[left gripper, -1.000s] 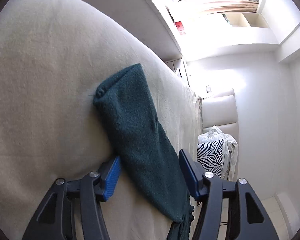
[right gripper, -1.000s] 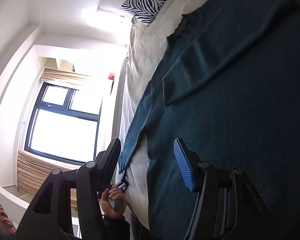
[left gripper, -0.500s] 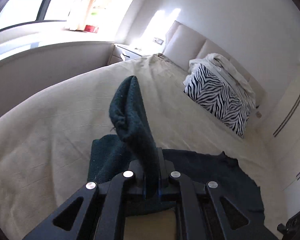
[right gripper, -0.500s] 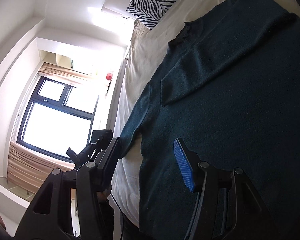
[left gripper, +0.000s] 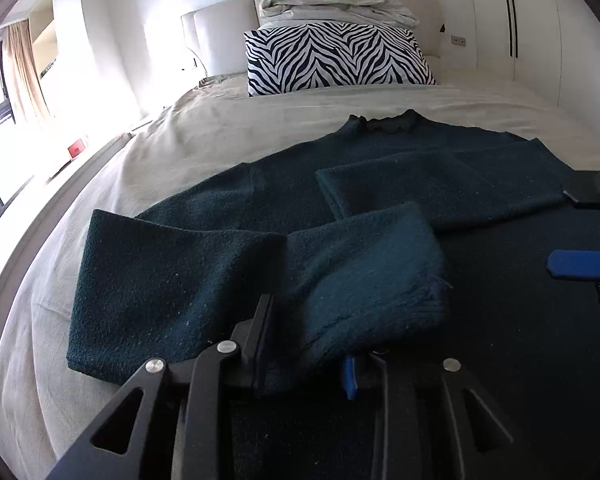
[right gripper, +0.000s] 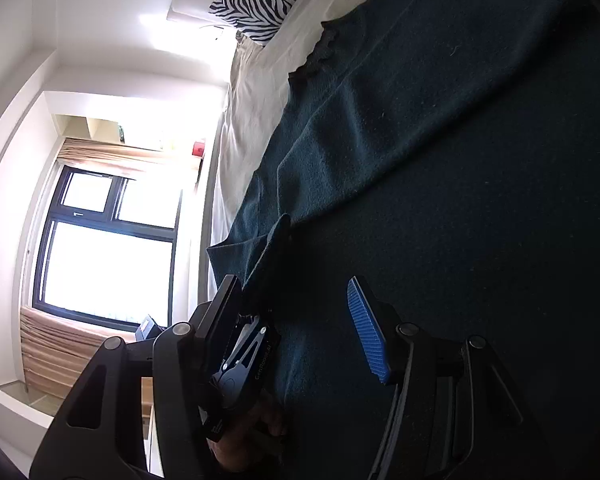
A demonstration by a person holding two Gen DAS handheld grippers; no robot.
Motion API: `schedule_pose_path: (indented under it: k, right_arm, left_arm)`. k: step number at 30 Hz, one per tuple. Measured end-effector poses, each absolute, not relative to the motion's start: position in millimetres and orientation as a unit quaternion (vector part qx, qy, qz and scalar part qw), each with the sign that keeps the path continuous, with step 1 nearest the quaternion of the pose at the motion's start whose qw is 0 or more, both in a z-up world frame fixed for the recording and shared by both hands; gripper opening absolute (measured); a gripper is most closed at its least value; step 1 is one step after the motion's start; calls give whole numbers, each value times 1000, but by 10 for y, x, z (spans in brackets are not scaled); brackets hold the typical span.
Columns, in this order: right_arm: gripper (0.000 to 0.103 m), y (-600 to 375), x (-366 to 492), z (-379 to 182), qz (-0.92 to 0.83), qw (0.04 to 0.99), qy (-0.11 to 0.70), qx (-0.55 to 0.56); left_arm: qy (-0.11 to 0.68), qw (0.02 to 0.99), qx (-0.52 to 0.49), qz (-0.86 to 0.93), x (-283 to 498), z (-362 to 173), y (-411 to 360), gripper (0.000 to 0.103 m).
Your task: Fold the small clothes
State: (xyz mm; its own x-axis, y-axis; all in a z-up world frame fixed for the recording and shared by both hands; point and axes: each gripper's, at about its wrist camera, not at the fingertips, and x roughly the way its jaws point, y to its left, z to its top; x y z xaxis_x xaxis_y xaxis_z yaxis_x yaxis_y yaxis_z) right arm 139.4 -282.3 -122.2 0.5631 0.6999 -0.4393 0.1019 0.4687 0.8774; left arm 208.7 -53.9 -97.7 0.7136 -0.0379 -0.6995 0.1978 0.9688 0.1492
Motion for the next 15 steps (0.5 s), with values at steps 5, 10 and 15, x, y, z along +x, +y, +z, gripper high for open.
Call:
schedule_pose_path:
  k: [5,10,15]
  right_arm:
    - [55,-2358,1865,-1373,226,710,470,474]
    - [45,-2050,2180,-1492,241,691,504,459]
    - [9,-1861,2208,-1214,237,735,518,368]
  left_arm:
    - [367,923,99,-62,1944,-957,-463,40]
    - [370,924,66,-70,1904,-941,-335,51]
    - [366,925,-33,-100,1752,-839,6,67]
